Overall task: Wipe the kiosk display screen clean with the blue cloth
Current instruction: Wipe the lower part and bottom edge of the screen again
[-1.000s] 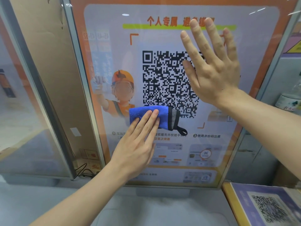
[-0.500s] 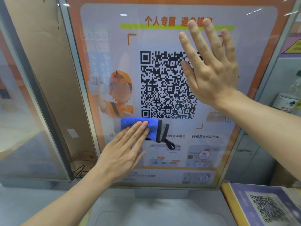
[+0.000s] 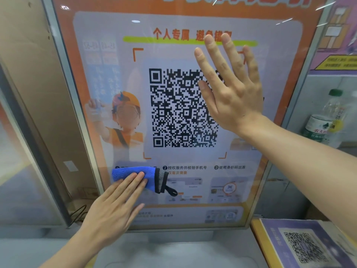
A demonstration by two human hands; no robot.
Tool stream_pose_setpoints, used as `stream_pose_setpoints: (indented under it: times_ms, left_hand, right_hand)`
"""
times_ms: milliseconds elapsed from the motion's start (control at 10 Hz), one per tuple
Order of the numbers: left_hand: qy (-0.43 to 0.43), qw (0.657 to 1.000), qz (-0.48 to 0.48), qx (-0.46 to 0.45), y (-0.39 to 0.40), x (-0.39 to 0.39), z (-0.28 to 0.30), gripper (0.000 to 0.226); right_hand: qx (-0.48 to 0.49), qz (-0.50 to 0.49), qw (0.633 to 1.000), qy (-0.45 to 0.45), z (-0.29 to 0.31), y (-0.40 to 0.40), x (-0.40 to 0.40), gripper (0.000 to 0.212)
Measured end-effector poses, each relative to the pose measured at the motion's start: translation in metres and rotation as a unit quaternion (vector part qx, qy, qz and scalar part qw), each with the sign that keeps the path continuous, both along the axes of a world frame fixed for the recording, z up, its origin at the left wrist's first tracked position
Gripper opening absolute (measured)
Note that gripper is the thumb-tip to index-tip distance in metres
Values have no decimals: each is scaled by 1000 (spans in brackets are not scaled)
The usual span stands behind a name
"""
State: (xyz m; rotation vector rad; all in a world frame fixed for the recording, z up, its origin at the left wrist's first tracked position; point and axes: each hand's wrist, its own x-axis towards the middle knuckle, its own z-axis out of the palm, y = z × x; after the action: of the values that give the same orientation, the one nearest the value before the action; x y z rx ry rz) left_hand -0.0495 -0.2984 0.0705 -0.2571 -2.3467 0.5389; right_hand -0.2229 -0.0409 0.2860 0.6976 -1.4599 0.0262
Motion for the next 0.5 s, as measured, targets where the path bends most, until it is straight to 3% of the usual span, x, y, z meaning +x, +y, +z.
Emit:
stream_pose_setpoints:
  times_ms: [400, 500]
  left_hand:
    - [95, 995, -1, 26, -8, -16, 67, 64]
    - [100, 994, -2, 35, -7, -17, 58, 62]
  right_hand:
    - [-4, -1, 1000, -4, -1, 0, 0, 47]
    - [-3, -1, 1000, -5, -2, 0, 0, 47]
